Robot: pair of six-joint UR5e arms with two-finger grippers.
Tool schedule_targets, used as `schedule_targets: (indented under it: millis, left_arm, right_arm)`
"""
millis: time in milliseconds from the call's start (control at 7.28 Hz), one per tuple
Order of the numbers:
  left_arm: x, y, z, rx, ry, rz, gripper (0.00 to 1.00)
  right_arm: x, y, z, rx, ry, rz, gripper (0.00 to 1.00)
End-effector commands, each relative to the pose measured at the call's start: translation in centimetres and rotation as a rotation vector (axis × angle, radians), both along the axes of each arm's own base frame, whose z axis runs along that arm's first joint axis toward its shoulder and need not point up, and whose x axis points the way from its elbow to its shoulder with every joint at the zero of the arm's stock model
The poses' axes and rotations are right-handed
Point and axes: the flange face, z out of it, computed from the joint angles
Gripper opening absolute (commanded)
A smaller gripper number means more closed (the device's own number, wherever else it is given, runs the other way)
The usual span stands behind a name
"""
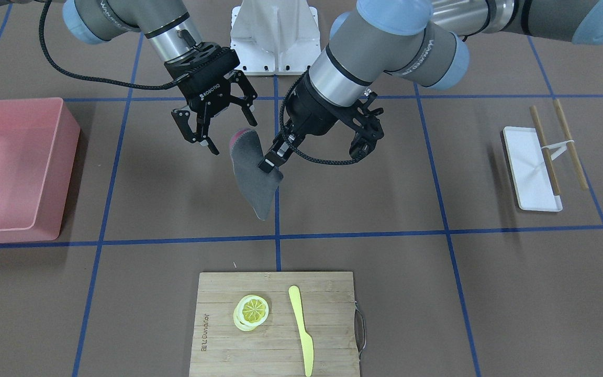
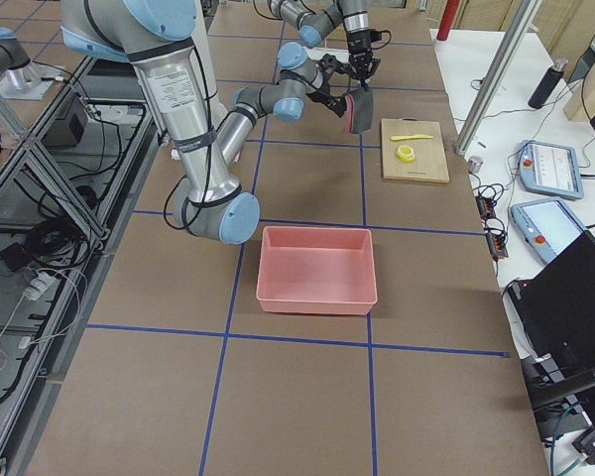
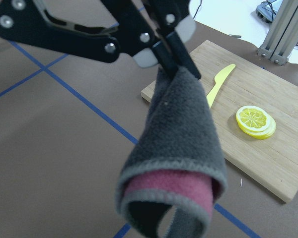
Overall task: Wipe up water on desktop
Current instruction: 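Grasp the cloth with the right gripper while the left gripper releases it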
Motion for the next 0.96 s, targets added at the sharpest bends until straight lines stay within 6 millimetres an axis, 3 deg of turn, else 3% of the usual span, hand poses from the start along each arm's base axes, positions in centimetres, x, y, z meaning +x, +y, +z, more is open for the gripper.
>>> schedule_targets:
  millis: [0, 137, 275, 412, 824]
  left_arm:
    - [-0.8, 1.25, -0.22, 0.005, 0.013, 0.042, 0.0]
    - [-0.83, 1.29, -0.18, 0.007, 0.013, 0.043, 0.0]
    - [-0.76, 1.36, -0.28, 0.008, 0.014, 0.044, 0.0]
    - [-0.71, 1.31, -0.12, 0.006, 0.012, 0.044, 0.0]
    - [-0.47, 1.09, 0.55, 0.0, 0.003, 0.045, 0.0]
  right_arm:
    - [-0.16, -0.33, 0.28, -0.001, 0.007, 0.016, 0.98]
    - [-0.14, -0.4, 0.21, 0.001, 0.008, 0.023, 0.92]
    - [-0.13, -0.42, 0.12, -0.003, 0.004, 0.026, 0.74]
    - [-0.14, -0.41, 0.12, -0.004, 0.003, 0.026, 0.63]
    - [-0.15, -0.4, -0.06, -0.006, -0.001, 0.025, 0.42]
